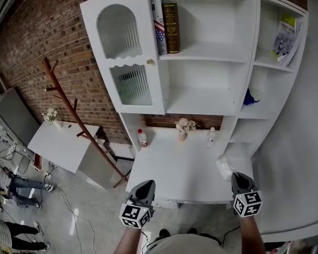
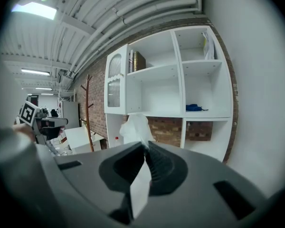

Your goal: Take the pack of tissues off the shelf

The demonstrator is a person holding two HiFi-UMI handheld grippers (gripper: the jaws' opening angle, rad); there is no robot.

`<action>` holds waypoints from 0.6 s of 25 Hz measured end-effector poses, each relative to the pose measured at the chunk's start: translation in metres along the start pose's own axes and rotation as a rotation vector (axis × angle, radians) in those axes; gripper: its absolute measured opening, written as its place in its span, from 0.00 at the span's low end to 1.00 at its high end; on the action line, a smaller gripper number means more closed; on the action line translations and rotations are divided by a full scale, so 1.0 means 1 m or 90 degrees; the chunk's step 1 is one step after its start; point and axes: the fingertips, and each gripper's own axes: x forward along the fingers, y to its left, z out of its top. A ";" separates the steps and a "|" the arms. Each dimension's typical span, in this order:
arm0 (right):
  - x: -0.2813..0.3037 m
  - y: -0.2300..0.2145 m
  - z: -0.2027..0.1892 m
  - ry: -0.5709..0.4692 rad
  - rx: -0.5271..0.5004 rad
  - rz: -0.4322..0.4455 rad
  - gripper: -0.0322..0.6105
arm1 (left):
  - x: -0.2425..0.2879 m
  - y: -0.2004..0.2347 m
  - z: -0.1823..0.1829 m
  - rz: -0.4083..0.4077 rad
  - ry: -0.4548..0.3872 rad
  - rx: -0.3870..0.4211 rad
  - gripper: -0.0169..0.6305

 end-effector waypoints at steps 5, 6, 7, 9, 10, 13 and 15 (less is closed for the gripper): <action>-0.001 0.014 0.008 -0.006 -0.007 -0.004 0.10 | -0.005 0.017 0.000 0.001 0.000 -0.008 0.07; -0.002 0.016 0.010 -0.007 -0.007 -0.005 0.10 | -0.006 0.018 0.001 -0.002 -0.001 -0.008 0.07; -0.002 0.019 0.011 -0.008 -0.007 -0.007 0.10 | -0.006 0.019 0.003 -0.005 -0.002 -0.008 0.07; -0.003 0.022 0.014 -0.012 -0.008 -0.009 0.10 | -0.006 0.021 0.004 -0.010 -0.005 -0.007 0.07; -0.002 0.023 0.015 -0.013 -0.007 -0.010 0.10 | -0.006 0.022 0.004 -0.011 -0.005 -0.008 0.07; -0.002 0.025 0.015 -0.014 -0.002 -0.014 0.10 | -0.007 0.025 0.005 -0.013 -0.006 -0.010 0.07; -0.002 0.026 0.014 -0.013 0.001 -0.017 0.10 | -0.007 0.027 0.006 -0.015 -0.008 -0.011 0.07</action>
